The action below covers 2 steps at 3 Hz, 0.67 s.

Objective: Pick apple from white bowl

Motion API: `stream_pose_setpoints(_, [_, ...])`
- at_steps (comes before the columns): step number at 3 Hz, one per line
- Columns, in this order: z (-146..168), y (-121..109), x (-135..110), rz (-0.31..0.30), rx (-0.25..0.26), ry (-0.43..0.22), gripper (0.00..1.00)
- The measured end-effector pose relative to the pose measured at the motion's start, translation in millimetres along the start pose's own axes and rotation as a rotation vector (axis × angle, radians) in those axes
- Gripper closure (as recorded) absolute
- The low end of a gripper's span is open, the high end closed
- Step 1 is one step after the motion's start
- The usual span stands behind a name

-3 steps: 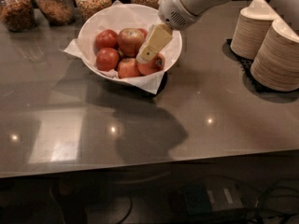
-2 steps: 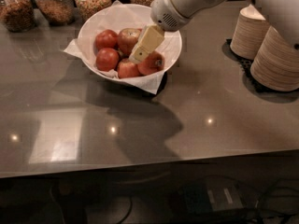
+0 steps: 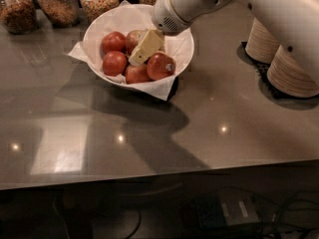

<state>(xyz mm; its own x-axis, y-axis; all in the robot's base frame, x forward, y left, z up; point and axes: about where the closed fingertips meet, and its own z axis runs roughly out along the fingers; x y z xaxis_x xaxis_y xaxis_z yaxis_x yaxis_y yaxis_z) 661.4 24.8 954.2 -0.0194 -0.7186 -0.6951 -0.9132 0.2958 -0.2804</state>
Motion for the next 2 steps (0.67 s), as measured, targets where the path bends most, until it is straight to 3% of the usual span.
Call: stream_pose_setpoints(2, [26, -10, 0, 0.009, -0.016, -0.009, 0.19])
